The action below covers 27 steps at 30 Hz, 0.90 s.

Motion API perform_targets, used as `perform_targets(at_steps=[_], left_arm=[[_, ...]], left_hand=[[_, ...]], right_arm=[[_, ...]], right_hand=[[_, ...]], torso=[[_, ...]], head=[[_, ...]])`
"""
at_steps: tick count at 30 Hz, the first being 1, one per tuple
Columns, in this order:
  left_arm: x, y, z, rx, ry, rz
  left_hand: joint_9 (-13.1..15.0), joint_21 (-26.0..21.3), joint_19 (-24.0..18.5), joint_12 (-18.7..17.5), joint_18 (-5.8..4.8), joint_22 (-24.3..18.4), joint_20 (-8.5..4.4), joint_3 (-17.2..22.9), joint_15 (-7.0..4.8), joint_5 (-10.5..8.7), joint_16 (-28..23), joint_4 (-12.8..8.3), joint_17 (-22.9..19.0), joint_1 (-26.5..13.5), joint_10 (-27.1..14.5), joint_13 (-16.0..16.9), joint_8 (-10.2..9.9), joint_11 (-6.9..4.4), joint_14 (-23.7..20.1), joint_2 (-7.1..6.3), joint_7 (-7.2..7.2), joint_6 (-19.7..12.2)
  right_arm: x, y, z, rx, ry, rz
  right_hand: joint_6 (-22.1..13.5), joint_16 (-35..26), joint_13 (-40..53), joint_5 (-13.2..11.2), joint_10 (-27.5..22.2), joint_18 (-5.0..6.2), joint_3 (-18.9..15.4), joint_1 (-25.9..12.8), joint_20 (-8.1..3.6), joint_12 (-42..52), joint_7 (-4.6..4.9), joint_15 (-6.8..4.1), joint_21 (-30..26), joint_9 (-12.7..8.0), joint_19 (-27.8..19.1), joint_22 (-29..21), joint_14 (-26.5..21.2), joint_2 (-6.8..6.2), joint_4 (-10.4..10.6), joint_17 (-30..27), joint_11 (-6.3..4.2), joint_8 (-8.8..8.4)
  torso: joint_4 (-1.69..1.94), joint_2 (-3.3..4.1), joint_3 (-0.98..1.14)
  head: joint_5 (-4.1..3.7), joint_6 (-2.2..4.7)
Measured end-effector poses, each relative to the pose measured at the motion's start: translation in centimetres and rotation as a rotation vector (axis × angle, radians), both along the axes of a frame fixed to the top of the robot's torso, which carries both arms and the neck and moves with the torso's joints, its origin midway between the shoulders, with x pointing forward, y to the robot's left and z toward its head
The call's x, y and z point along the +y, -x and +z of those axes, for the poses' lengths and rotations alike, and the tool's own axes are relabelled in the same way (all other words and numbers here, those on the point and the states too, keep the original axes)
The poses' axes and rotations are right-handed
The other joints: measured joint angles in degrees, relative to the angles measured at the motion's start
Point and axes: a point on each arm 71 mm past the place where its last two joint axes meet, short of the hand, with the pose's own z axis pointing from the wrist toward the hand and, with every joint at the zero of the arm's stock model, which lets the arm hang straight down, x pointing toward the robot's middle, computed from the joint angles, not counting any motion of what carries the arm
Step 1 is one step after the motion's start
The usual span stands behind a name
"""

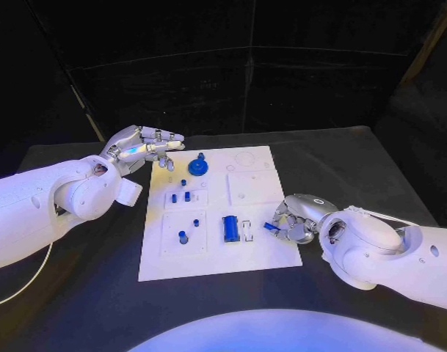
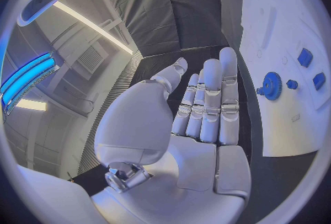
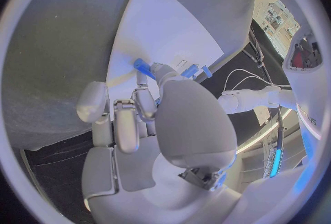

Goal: Assemble the parts on the task board

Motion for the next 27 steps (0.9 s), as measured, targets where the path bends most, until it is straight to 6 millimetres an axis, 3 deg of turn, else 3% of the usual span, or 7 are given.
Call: perform_targets(at_steps=[19, 23, 27], left_arm=[[-0.1, 0.1, 0.0, 0.000, 0.001, -0.003], [-0.1, 0.1, 0.0, 0.000, 0.002, -0.003], [-0.1, 0.1, 0.0, 0.000, 0.002, -0.004]], left_hand=[[0.00, 0.00, 0.00, 0.00, -0.01, 0.01, 0.00, 0.00, 0.00, 0.00, 0.00, 0.00, 0.01, 0.00, 0.00, 0.00, 0.00, 0.00, 0.00, 0.00, 0.00, 0.00], [0.00, 0.00, 0.00, 0.00, 0.00, 0.01, 0.00, 0.00, 0.00, 0.00, 0.00, 0.00, 0.01, 0.00, 0.00, 0.00, 0.00, 0.00, 0.00, 0.00, 0.00, 0.00], [0.00, 0.00, 0.00, 0.00, 0.00, 0.01, 0.00, 0.00, 0.00, 0.00, 0.00, 0.00, 0.01, 0.00, 0.00, 0.00, 0.00, 0.00, 0.00, 0.00, 0.00, 0.00]], right_arm=[[2.3, -0.2, 0.0, 0.023, -0.145, -0.048], [2.8, -0.4, -0.3, 0.044, -0.157, -0.053], [3.3, -0.5, -0.5, 0.056, -0.167, -0.056]], right_hand=[[1.33, 0.21, 0.45, -0.01, 0.32, 0.00, 2.03, -3.63, 0.01, 0.23, -0.85, 0.01, 0.26, 1.68, 0.38, 0.19, 0.00, -2.83, 0.46, 0.04, 0.08, 0.37], [1.78, 0.21, 0.70, 1.84, 0.61, 0.00, 0.80, -6.16, 0.01, 0.37, -1.10, 0.01, 0.26, 2.14, 0.38, 0.19, 0.00, -3.03, 1.70, 0.03, 0.20, 0.86], [2.27, 0.21, 0.94, 5.85, 0.81, -0.01, -1.63, -8.89, 0.01, 0.66, -1.41, 0.01, 0.26, 2.56, 0.38, 0.36, 0.00, -3.29, 3.05, 0.03, 0.00, 1.44]], torso=[[0.05, -0.01, -0.06], [0.08, 0.00, -0.05], [0.07, 0.00, -0.03]], head=[[0.35, -0.09], [0.48, -0.09], [0.67, -0.12]])
